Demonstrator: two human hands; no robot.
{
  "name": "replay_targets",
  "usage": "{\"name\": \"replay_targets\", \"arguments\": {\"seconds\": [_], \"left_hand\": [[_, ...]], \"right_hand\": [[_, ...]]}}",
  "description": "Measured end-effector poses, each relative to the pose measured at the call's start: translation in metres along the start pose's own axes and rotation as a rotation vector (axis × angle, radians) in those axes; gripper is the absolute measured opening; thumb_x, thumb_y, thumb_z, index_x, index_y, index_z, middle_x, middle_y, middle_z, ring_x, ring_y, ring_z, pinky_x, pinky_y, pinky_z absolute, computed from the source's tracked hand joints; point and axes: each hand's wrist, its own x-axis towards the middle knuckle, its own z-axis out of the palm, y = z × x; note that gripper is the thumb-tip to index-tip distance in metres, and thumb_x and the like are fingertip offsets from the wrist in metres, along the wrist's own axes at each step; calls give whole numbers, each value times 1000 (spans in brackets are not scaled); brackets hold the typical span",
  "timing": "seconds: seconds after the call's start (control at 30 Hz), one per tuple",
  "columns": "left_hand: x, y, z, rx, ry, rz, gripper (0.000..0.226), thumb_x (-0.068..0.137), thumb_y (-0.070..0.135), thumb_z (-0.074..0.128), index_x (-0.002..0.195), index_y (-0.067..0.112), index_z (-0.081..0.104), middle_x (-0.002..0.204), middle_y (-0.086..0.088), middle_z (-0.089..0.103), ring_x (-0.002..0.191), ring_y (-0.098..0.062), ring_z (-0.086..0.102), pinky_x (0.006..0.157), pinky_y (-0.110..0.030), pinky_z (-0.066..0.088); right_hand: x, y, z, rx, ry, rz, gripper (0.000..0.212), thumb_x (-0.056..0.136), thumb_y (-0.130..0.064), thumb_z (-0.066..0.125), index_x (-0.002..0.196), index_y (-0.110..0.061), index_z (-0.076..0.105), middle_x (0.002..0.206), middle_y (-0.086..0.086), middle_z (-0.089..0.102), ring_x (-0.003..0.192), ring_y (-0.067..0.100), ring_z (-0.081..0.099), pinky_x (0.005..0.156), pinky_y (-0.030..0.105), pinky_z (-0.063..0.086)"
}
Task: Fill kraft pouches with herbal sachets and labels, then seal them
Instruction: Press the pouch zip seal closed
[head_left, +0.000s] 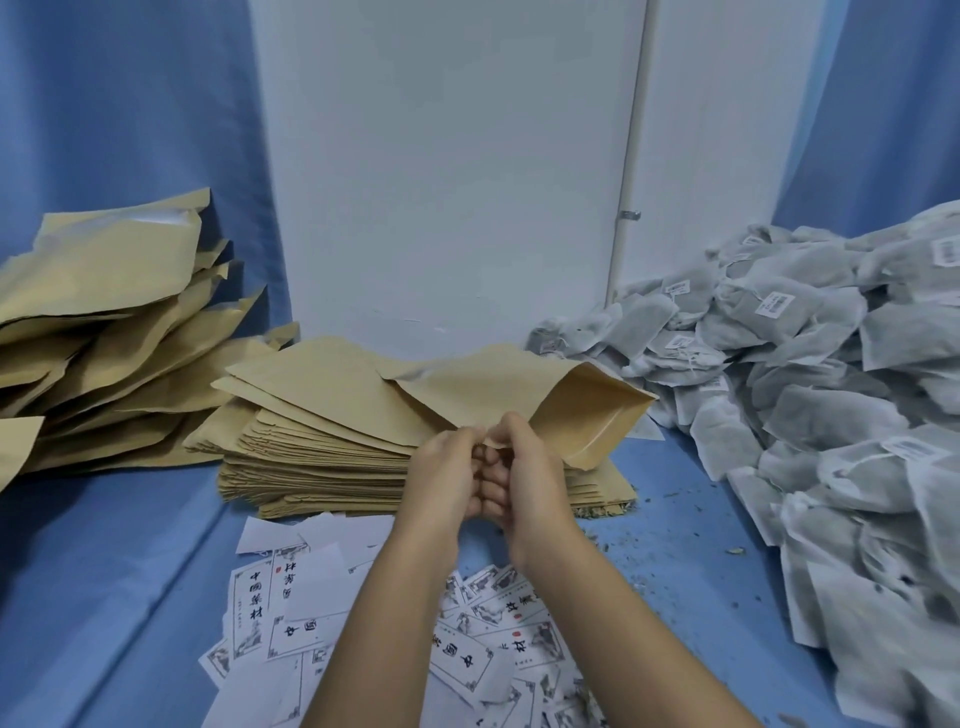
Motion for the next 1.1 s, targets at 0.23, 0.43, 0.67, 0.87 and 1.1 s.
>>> {"name": "replay_targets", "arguments": {"seconds": [0.23,0.43,0.67,0.87,1.1], "left_hand": [[2,-2,1,-97,-83,3,36,92,2,46,57,8,45,37,4,38,31,-4,28,30,-15,23],[6,0,-4,-182,-41,-13,31,91,5,47,62,13,38,44,4,27,36,-7,22,32,-17,17],[2,-3,-3,-147,-94,-31,27,91,6,49,64,6,49,40,3,34,33,-6,25,30,-16,21],[5,-2,-7,-165,-77,-41,24,91,4,50,67,9,45,44,4,26,34,-6,21,30,-16,18],[5,0,-6,-203,-53,-44,31,90,2,50,63,12,39,41,6,23,32,-5,18,29,-15,16]], "right_hand": [[4,-2,-5,-50,14,-18,33,85,-10,45,52,-9,42,35,-1,41,25,10,31,30,15,24],[11,-1,-8,56,63,1,36,85,-13,47,53,-18,30,40,-5,24,31,9,16,33,15,15],[8,0,-8,70,33,58,40,86,-19,46,49,-17,31,37,-5,23,28,9,16,31,15,15],[12,0,-10,59,56,21,34,88,-19,45,57,-19,30,41,-7,21,32,9,14,32,16,14],[13,-1,-13,44,95,0,31,88,-18,43,60,-19,31,41,-7,23,33,8,16,34,16,13]]}}
